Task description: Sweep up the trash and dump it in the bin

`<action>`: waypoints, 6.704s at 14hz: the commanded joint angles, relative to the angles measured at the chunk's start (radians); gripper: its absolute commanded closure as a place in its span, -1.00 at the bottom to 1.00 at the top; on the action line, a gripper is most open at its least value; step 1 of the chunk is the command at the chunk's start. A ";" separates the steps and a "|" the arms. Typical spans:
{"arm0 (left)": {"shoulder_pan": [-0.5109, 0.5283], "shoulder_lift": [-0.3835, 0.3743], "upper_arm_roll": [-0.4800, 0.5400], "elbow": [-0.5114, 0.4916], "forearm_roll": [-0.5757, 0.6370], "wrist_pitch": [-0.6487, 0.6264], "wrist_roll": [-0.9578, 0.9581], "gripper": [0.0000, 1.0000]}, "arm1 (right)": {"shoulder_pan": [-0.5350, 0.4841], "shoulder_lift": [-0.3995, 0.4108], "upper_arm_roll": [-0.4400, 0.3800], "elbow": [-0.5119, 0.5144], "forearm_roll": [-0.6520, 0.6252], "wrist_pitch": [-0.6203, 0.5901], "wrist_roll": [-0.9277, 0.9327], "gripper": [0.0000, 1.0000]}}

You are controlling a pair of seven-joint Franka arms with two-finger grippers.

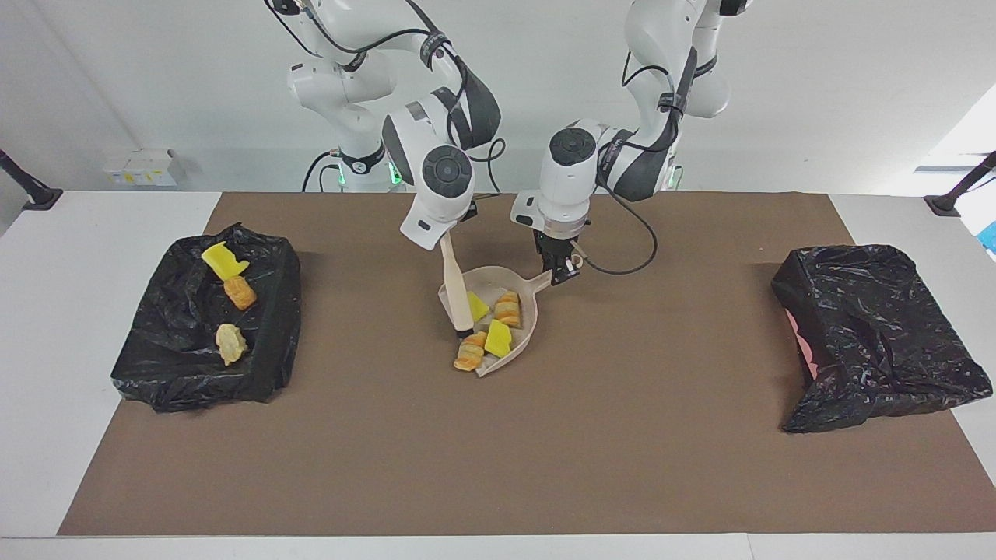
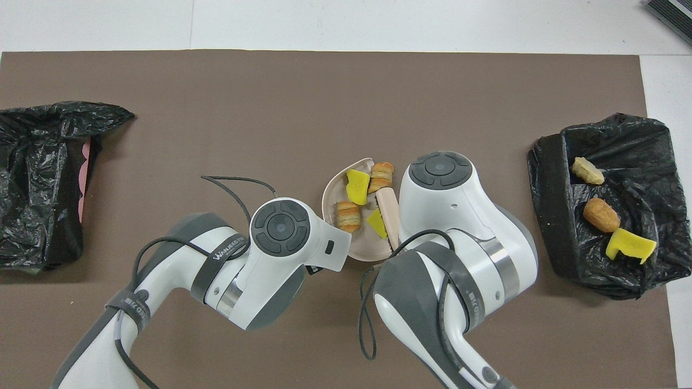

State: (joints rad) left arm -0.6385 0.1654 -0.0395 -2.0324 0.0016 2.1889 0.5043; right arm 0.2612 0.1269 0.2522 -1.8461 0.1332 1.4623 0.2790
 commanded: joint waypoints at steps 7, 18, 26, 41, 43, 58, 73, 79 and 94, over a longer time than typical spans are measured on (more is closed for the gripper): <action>0.029 -0.010 0.009 -0.040 -0.028 0.064 0.128 1.00 | -0.051 0.040 -0.001 0.022 -0.217 0.183 -0.076 1.00; 0.068 -0.012 0.009 -0.069 -0.095 0.117 0.234 1.00 | 0.013 0.180 0.006 0.116 -0.261 0.106 -0.094 1.00; 0.082 -0.011 0.009 -0.071 -0.130 0.138 0.270 1.00 | 0.017 0.088 0.016 0.130 -0.187 -0.011 -0.067 1.00; 0.385 0.000 0.010 0.079 -0.265 -0.022 0.804 1.00 | 0.091 -0.162 0.024 -0.133 0.075 0.114 0.310 1.00; 0.453 0.014 0.012 0.173 -0.264 -0.154 0.874 1.00 | 0.130 -0.206 0.024 -0.195 0.130 0.168 0.334 1.00; 0.928 0.062 0.021 0.474 -0.141 -0.492 1.385 1.00 | 0.382 -0.224 0.024 -0.493 0.223 0.499 0.491 1.00; 1.157 0.138 0.038 0.613 0.170 -0.292 1.588 1.00 | 0.394 -0.233 0.024 -0.535 0.224 0.532 0.407 0.18; 1.108 0.125 0.038 0.612 0.450 -0.255 1.383 1.00 | 0.339 -0.202 0.015 -0.461 0.221 0.529 0.413 -0.23; 0.970 0.026 0.032 0.560 0.919 -0.187 1.246 1.00 | -0.319 -0.174 0.012 0.106 -0.084 0.257 0.071 -1.00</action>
State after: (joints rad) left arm 0.3468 0.2330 -0.0176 -1.4463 0.8755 1.9878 1.7848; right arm -0.0186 -0.0742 0.2483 -1.8418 0.1043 1.7705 0.4091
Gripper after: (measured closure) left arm 0.683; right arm 0.000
